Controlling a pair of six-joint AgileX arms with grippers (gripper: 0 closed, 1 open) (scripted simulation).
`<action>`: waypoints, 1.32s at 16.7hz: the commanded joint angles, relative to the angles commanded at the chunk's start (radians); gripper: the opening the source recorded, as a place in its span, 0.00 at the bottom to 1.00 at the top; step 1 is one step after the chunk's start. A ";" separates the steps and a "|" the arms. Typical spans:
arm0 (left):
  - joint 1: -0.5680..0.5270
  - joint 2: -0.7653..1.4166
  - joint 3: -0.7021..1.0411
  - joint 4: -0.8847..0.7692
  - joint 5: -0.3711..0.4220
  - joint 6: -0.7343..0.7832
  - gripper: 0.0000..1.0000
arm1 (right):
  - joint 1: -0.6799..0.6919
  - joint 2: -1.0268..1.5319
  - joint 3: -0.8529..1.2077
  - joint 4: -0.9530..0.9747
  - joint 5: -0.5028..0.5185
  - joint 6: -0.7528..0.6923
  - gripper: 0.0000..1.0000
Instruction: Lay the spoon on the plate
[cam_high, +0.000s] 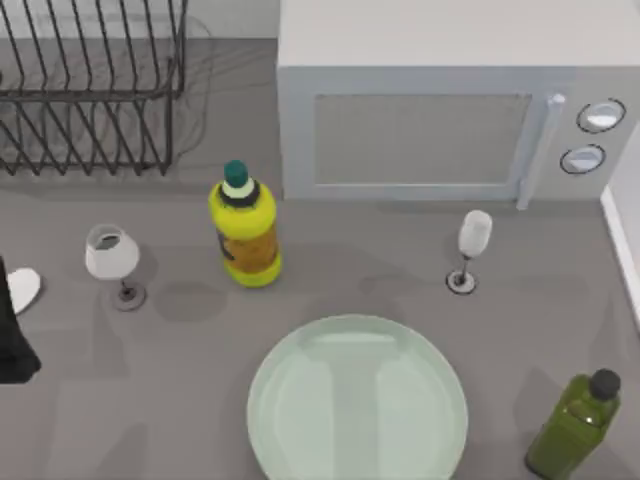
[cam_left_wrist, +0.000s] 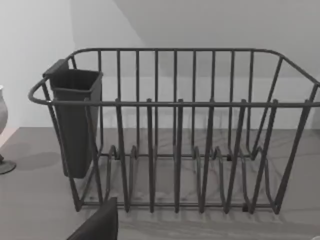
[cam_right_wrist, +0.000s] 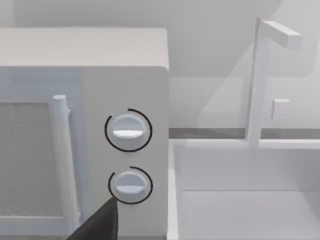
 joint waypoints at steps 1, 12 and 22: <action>0.000 0.000 0.000 0.000 0.000 0.000 1.00 | 0.000 0.000 0.000 0.000 0.000 0.000 1.00; 0.110 0.566 0.361 -0.443 0.011 0.390 1.00 | 0.000 0.000 0.000 0.000 0.000 0.000 1.00; 0.262 1.501 0.942 -0.897 -0.007 0.878 1.00 | 0.000 0.000 0.000 0.000 0.000 0.000 1.00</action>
